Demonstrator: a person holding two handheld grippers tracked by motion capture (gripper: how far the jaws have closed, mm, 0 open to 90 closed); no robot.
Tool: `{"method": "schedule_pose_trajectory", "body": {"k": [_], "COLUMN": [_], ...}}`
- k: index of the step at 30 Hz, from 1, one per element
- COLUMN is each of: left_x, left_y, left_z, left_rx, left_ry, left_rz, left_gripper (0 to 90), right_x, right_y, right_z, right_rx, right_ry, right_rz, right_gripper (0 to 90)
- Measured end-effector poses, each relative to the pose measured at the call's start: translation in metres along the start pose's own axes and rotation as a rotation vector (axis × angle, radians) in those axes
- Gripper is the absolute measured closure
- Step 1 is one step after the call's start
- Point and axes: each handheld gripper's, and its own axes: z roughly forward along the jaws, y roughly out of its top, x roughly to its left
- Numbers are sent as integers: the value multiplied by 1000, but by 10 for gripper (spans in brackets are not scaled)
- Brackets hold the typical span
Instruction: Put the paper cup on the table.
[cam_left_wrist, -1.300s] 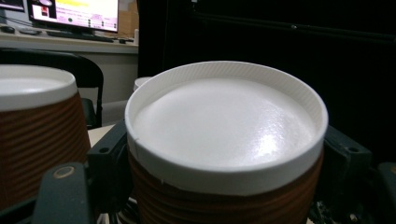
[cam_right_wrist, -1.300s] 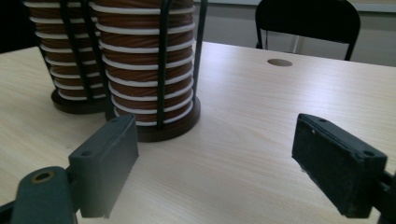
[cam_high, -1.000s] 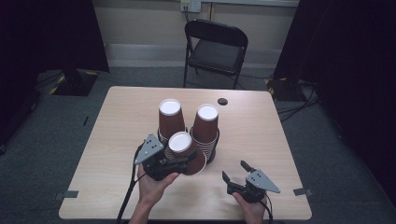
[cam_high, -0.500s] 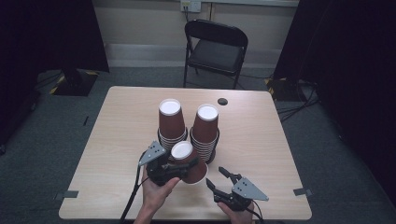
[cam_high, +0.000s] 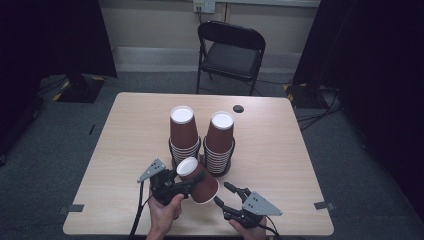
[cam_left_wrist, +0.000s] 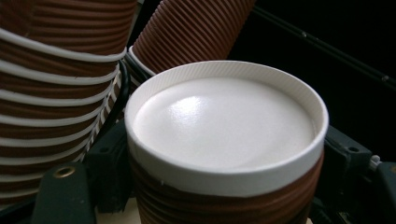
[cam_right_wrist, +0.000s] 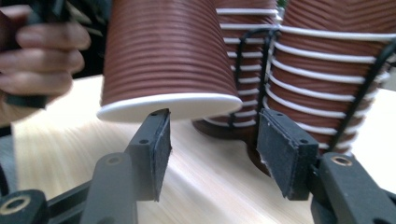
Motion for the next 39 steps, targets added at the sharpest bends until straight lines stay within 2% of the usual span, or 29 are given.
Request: {"method": "schedule_pose_trajectory", "body": {"k": [1,3,9,11,12,19,24,26,28,31,33,34,39], "left_x": [0,1,1,1,0,-3,-10,-14,-17,-18,-18,-17,-15], "left_y": [0,-2,-6,-6,-6,-4,-6,-6,-7,-8,-8,-7,-4], "left_z": [0,-2,-6,-6,-6,-5,-2,-1,4,5,5,5,2], "left_rx": [0,-6,-30,-36,-37,-32,-9,-3,5,5,9,12,7], "left_ry": [0,-9,-17,-21,-27,-40,-56,-43,-70,-67,-64,-68,-53], "left_rz": [0,-19,-66,-81,-84,-93,-88,-61,-81,-73,-69,-60,-32], "left_gripper": [215,215,215,215,214,214,214,214,213,212,208,205,185], "right_x": [0,0,5,6,6,4,3,3,1,0,0,-1,-1], "right_y": [0,0,0,1,0,3,5,6,6,6,5,5,5], "right_z": [0,1,4,4,6,15,22,24,26,27,26,25,22], "right_rx": [0,-22,-56,-73,-106,-138,-147,-142,-148,-154,-160,-158,-158], "right_ry": [0,31,52,51,43,44,47,43,42,30,22,11,3], "right_rz": [0,17,-29,-46,-71,-88,-86,-96,-95,-96,-95,-102,-106], "right_gripper": [439,448,488,485,475,512,552,563,601,616,654,700,783]}}
